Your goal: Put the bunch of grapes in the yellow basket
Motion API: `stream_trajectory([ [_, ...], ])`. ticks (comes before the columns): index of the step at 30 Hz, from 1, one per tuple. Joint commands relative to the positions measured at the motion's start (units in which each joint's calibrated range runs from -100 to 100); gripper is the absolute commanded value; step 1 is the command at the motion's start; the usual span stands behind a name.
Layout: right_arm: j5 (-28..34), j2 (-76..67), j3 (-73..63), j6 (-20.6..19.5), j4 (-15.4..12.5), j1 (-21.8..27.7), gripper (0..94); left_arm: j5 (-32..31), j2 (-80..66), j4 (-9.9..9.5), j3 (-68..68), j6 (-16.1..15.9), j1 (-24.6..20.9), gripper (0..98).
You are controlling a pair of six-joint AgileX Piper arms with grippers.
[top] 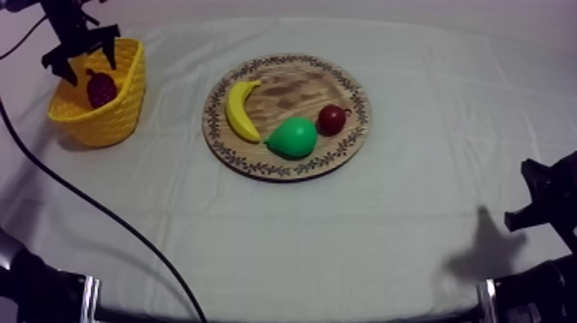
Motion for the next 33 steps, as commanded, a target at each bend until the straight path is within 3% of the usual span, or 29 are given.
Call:
stream_trajectory([
  [1,0.02,0.0,0.0,0.02,-0.01,0.0,0.3,-0.39,0.15,0.3,-0.22,-0.1,-0.15,92.6],
  [10,0.02,0.0,0.0,0.02,-0.01,0.0,0.3,-4.8,-4.85,1.54,3.95,-1.57,-0.15,95.5],
  [15,0.02,0.0,0.0,0.02,-0.01,0.0,0.3,-10.82,-13.17,1.93,11.57,-2.2,0.25,90.8],
  [33,0.02,0.0,0.0,0.02,-0.01,0.0,0.3,-39.91,-49.29,2.31,48.52,-2.97,1.45,26.0],
])
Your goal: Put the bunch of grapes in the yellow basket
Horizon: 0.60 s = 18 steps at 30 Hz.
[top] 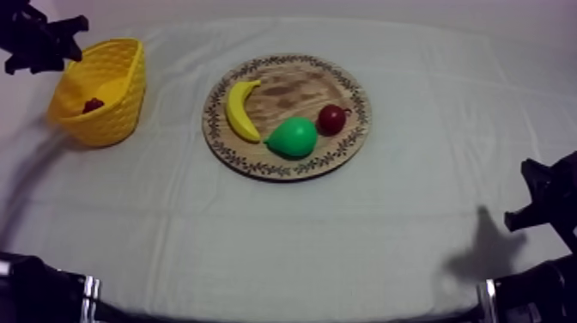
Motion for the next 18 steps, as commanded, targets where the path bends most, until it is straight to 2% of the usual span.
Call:
stream_trajectory([
  [1,0.02,0.0,0.0,0.02,-0.01,0.0,0.3,-4.5,-7.37,-0.08,8.26,-0.21,0.25,23.5],
  [8,0.02,0.0,0.0,0.02,-0.01,0.0,0.3,-16.71,-23.3,-0.18,24.49,-1.27,1.48,7.8],
  [10,0.02,0.0,0.0,0.02,-0.01,0.0,0.3,-19.97,-28.26,-0.75,28.88,-1.29,1.96,4.2],
  [14,0.02,0.0,0.0,0.02,-0.01,0.0,0.3,-24.16,-38.34,-2.89,37.88,-0.43,2.59,1.1],
  [18,0.02,0.0,0.0,0.0,-0.01,-0.04,0.3,-25.82,-47.58,-7.23,47.78,2.16,3.94,0.3],
])
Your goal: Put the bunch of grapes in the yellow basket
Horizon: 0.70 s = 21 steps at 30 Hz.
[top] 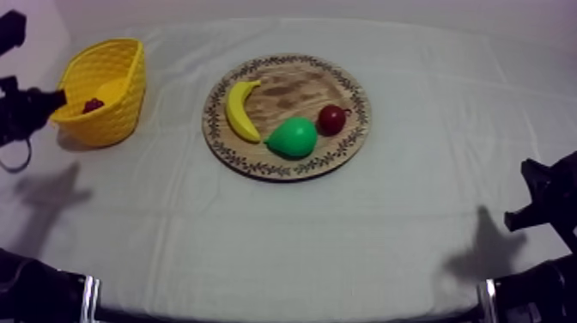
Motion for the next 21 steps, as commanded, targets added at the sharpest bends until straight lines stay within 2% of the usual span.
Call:
stream_trajectory([
  [1,0.02,0.0,0.0,-0.06,-0.01,-0.01,0.3,-0.47,-10.63,-2.78,10.58,1.76,0.73,0.3],
  [4,0.02,0.0,0.0,-0.04,-0.01,-0.03,0.3,-0.23,-17.06,-4.02,17.77,3.67,1.22,0.1],
  [5,0.02,0.0,0.0,-0.04,-0.01,-0.03,0.3,0.32,-19.11,-3.76,19.74,3.83,1.32,0.1],
  [11,0.02,0.0,0.0,-0.03,-0.01,-0.21,0.3,4.85,-29.32,0.21,23.86,-1.15,-0.12,0.1],
  [16,0.02,0.0,0.0,-0.04,-0.01,-0.36,0.3,6.6,-34.65,1.84,24.29,-4.04,-2.16,0.1],
  [18,0.02,0.0,0.0,-0.06,-0.01,-0.41,0.3,6.86,-36.34,2.24,24.33,-3.52,-2.85,0.1],
  [21,0.02,0.0,0.0,-0.05,-0.01,-0.47,0.3,6.76,-38.47,2.65,24.48,-0.69,-3.75,0.1],
])
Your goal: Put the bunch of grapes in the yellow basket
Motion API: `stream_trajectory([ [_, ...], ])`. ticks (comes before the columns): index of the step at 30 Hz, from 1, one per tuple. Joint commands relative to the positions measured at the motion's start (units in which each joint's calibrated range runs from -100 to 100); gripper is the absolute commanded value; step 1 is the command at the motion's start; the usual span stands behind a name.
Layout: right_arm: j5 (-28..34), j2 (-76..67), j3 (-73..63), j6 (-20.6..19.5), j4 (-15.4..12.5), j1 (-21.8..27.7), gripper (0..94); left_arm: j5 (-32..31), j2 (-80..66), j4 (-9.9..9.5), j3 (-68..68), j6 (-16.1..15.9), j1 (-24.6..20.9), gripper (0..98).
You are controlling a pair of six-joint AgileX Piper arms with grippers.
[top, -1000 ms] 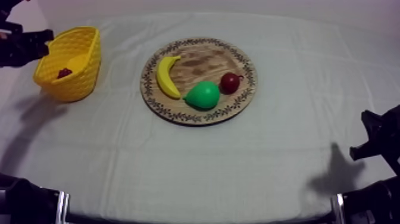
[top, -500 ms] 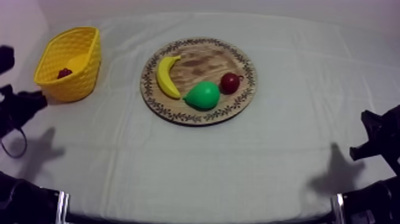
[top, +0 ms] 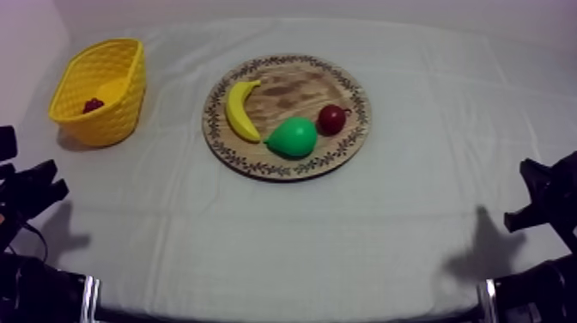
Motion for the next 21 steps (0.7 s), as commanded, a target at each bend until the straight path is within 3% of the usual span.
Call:
stream_trajectory([
  [1,0.02,0.0,0.0,0.02,-0.01,0.01,0.3,-0.1,-1.6,0.21,0.05,4.38,-0.41,0.1],
  [6,0.02,0.0,0.0,0.03,-0.01,-0.01,0.3,-0.24,-5.07,1.14,0.28,7.19,-1.46,0.1],
  [21,0.02,0.0,0.0,0.03,-0.01,-0.01,0.3,-2.33,-9.95,1.72,1.84,7.11,-2.53,0.1],
])
